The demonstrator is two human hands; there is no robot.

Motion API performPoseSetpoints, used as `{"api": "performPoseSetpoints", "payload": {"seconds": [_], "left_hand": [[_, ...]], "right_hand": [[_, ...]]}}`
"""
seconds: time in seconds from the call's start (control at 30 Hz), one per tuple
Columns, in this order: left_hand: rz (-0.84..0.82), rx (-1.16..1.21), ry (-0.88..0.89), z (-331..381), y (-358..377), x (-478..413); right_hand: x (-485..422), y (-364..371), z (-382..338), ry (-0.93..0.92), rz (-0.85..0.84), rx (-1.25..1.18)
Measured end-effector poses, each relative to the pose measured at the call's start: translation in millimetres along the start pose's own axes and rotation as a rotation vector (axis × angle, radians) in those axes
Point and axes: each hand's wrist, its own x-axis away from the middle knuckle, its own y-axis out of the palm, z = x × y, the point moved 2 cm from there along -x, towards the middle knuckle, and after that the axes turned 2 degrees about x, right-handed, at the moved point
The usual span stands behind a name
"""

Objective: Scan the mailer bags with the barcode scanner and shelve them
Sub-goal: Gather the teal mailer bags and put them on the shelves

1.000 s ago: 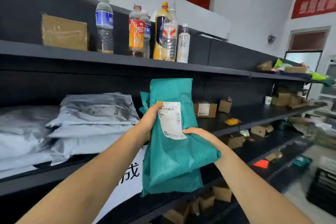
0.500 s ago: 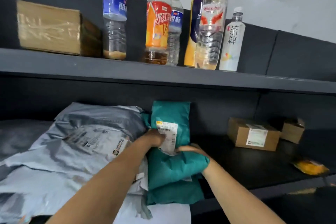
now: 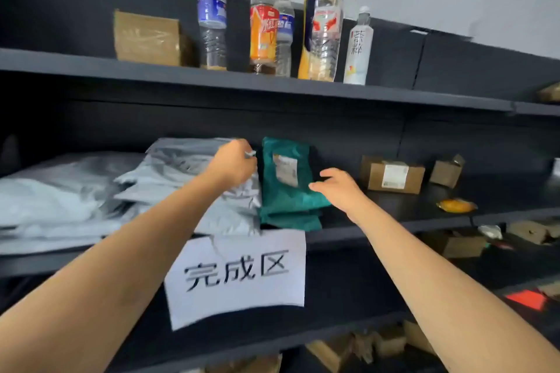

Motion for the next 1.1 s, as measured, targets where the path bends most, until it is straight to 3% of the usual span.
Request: {"api": "performPoseSetpoints", "payload": {"seconds": [0.1, 0.23, 0.33, 0.5, 0.8, 0.9, 1.1], "left_hand": [[0.004, -0.036, -0.04, -33.8, -30.5, 84.1], [-0.079, -0.153, -0.09, -79.7, -77.9, 188.7], [-0.119, -0.313, -0.105, -105.5, -127.7, 237.3], [-0.017, -0.452, -0.247, -168.8, -226.4, 321.4], [0.1, -0.575, -0.634, -343.6, -453.2, 520.1], [0.062, -0.661, -0.737, -408.4, -530.0, 581.8], [0.058, -0.644, -0.879, -527.9, -652.6, 650.1]], "right_hand": [[71.2, 25.5, -7.3, -0.058, 0.016, 0.053], [164.7, 86.0, -34.6, -0.15, -0.15, 0.153], [207.8, 127.5, -76.4, -0.319, -0.24, 0.317], [261.5, 205.3, -163.6, -0.492, -0.327, 0.298], [421.7, 455.0, -315.1, -0.741, -0.666, 0.309], [475.2, 538.0, -370.1, -0.843, -0.729, 0.371], [511.9, 662.3, -434.2, -0.753, -0.787, 0.46]]}}
